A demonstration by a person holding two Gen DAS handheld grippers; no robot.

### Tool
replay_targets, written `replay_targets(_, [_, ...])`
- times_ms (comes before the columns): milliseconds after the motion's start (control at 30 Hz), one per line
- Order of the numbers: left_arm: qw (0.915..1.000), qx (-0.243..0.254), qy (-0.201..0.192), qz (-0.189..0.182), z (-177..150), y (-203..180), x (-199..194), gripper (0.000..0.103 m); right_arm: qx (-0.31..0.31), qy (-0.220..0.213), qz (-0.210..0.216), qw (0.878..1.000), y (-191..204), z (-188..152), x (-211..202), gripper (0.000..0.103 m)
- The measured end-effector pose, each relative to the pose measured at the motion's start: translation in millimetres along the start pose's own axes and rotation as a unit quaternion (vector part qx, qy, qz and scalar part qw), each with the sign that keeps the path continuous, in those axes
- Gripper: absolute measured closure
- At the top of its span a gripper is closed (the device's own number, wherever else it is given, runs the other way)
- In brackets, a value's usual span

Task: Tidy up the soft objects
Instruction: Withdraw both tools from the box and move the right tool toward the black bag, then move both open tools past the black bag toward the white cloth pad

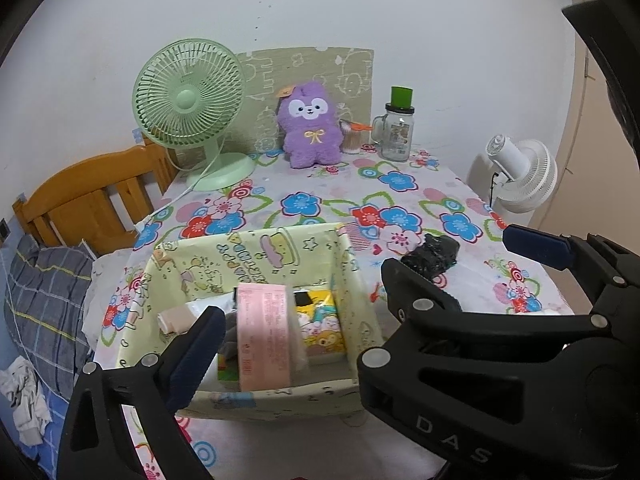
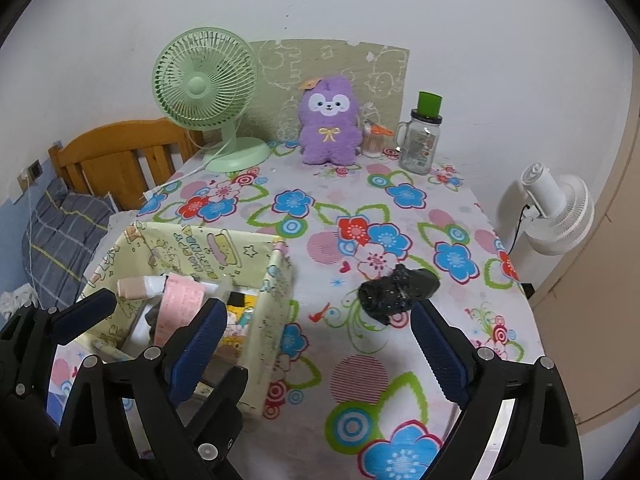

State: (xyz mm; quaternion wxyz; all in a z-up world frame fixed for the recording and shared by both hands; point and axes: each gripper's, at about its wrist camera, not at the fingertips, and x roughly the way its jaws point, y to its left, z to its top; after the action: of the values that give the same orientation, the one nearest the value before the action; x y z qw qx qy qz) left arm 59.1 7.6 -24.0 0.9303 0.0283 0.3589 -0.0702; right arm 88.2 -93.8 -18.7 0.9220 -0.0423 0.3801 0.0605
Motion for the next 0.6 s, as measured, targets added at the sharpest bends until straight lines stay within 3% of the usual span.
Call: replay_targets(600, [0.9996,0.016,-0.008,-0.020,3.8,-46.0,-8.2,0.003,0.014,-0.012,-0.020,1.000,-44.6,-9.3,-20.3,0.008])
